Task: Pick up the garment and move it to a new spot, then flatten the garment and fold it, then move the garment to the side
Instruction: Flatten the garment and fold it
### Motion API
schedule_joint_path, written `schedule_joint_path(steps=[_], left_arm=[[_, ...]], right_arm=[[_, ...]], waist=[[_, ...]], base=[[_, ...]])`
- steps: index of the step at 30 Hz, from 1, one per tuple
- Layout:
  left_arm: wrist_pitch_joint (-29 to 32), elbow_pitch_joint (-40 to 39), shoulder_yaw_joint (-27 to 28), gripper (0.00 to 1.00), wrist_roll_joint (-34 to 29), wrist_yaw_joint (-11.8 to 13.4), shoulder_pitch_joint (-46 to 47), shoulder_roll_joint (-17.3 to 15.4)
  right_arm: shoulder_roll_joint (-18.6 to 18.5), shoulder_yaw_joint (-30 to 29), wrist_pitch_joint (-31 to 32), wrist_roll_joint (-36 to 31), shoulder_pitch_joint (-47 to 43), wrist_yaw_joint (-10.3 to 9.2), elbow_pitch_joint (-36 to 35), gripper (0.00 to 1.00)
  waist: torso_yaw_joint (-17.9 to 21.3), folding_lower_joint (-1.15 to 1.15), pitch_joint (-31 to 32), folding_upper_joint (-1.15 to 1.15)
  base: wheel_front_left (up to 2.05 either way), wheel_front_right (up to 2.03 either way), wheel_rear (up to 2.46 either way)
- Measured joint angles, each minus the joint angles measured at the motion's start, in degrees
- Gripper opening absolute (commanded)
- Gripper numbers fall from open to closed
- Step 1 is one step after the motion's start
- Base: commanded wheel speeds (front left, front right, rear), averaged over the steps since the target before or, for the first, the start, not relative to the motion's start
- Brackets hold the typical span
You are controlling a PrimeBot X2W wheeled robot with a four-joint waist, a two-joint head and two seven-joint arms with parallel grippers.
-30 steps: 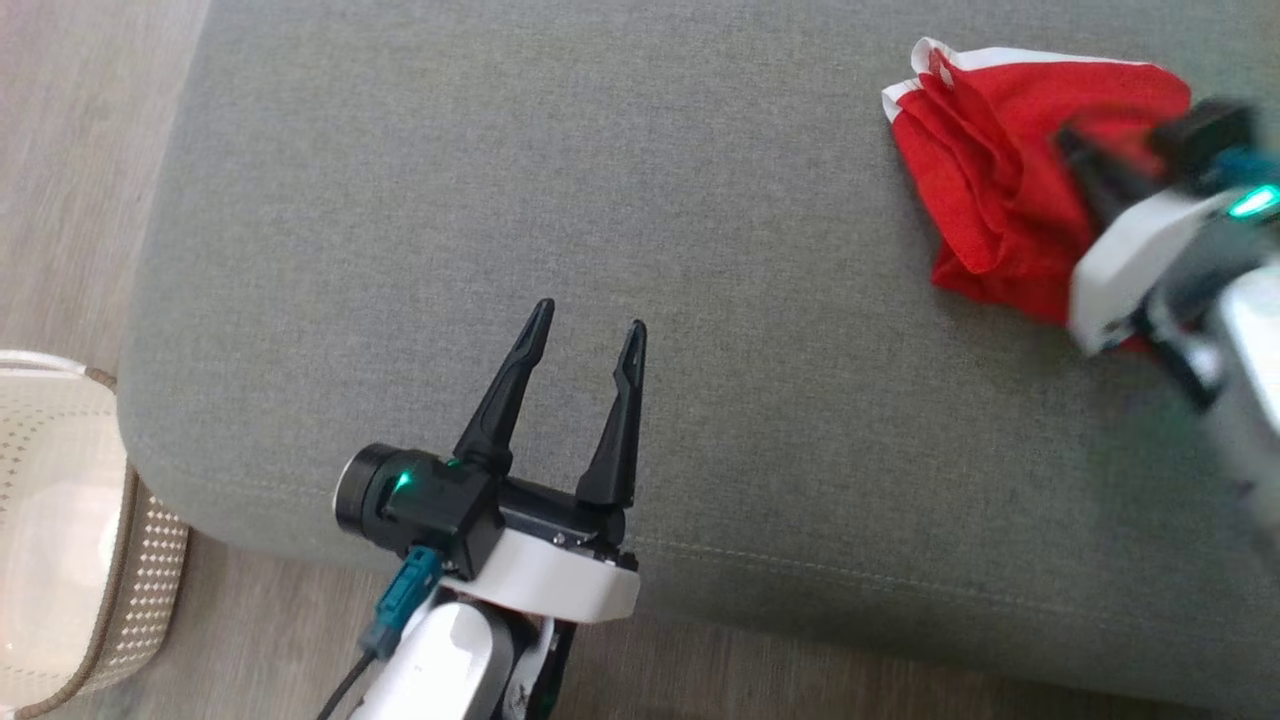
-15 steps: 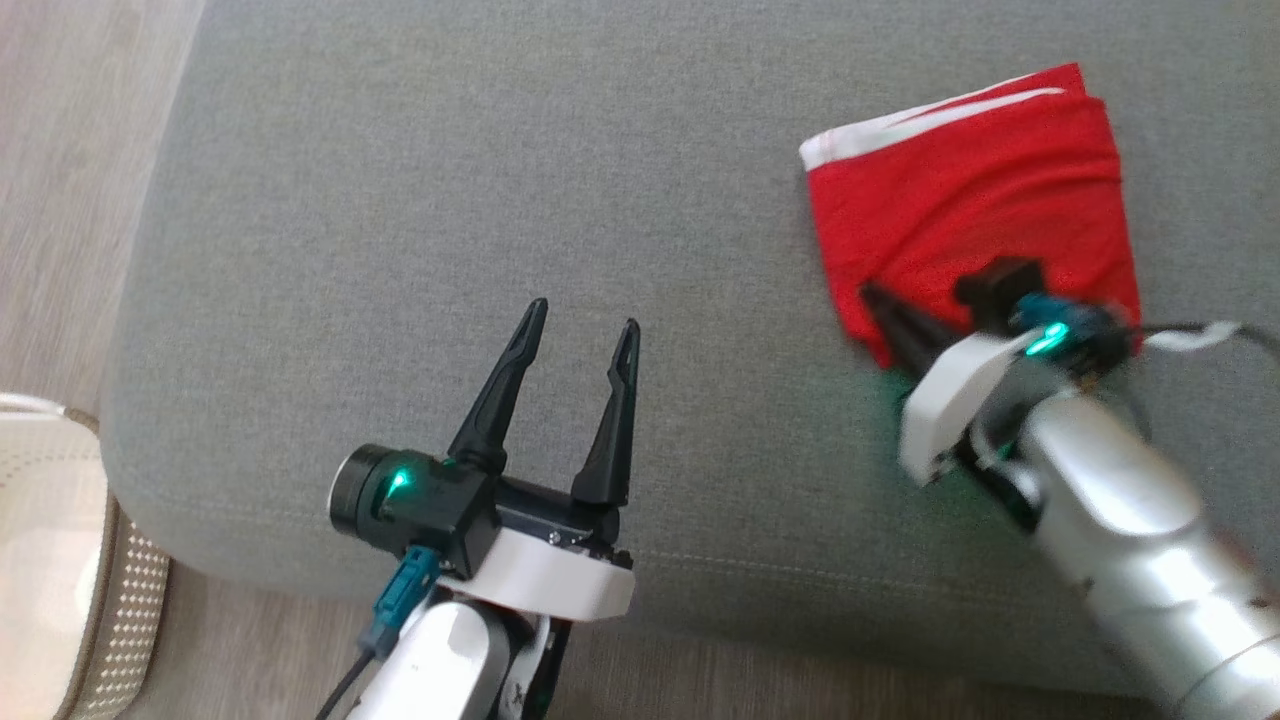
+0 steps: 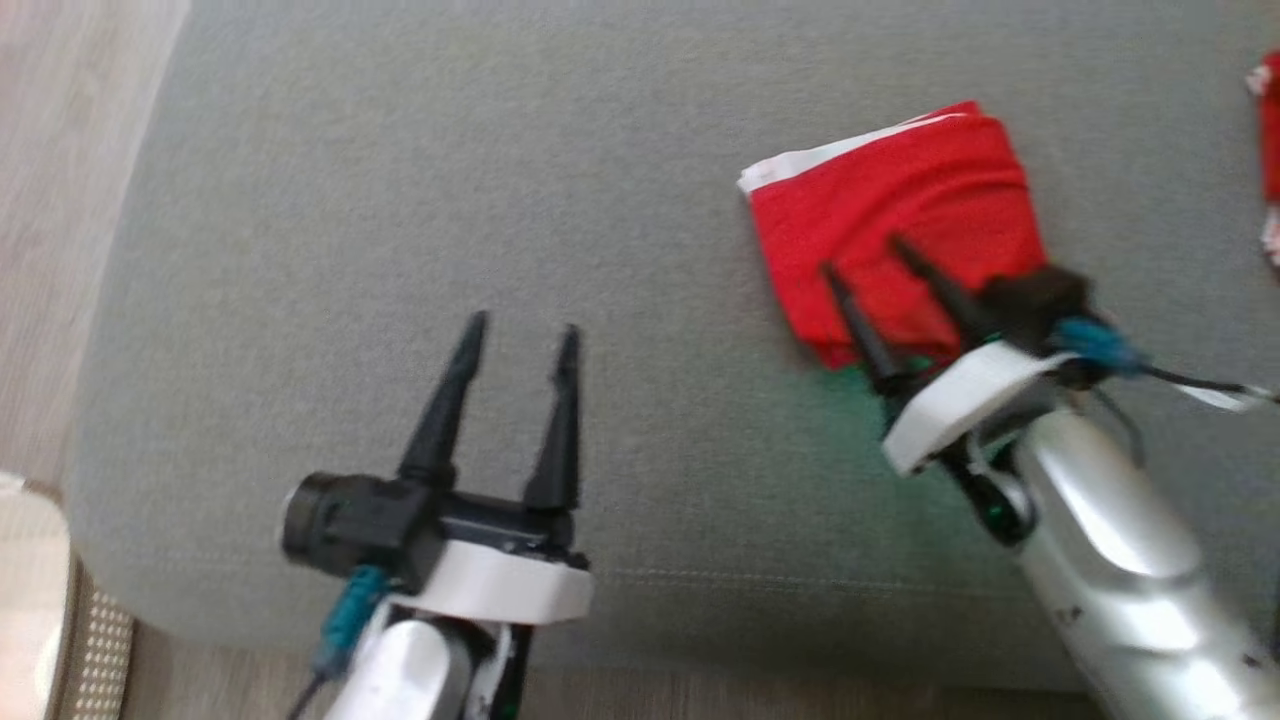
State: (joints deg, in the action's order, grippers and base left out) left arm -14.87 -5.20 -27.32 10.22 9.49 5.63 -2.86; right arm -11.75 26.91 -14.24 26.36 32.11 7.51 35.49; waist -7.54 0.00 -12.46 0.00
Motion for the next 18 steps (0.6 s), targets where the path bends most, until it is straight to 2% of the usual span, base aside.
schedule_joint_path(steps=[6,10,14,18], left_arm=[[0.0,-1.3,4.99,1.0,2.09,0.67,-3.21,-0.02],[0.0,-1.45,7.78,1.0,2.34,0.54,-5.77,-0.02],[0.0,-1.92,10.67,1.0,1.12,-0.11,-7.11,-0.04],[0.0,-1.68,11.68,1.0,-0.67,-1.97,-10.23,-0.07]], right_arm=[[1.22,-13.96,-0.22,-7.73,-10.33,0.0,-14.9,1.0],[3.34,-21.83,-0.22,-9.49,-18.33,-0.01,-23.38,1.0],[4.59,-24.61,-0.23,-9.8,-25.13,0.0,-30.07,1.0],[6.0,-25.86,-0.23,-11.05,-31.36,-0.01,-32.57,1.0]], waist=[[3.11,0.0,2.54,0.0],[4.98,0.0,4.18,0.0],[5.98,0.0,5.61,0.0],[6.84,0.0,7.16,0.0]], base=[[0.0,0.0,0.0],[0.0,0.0,0.0],[0.0,0.0,0.0],[0.0,0.0,0.0]])
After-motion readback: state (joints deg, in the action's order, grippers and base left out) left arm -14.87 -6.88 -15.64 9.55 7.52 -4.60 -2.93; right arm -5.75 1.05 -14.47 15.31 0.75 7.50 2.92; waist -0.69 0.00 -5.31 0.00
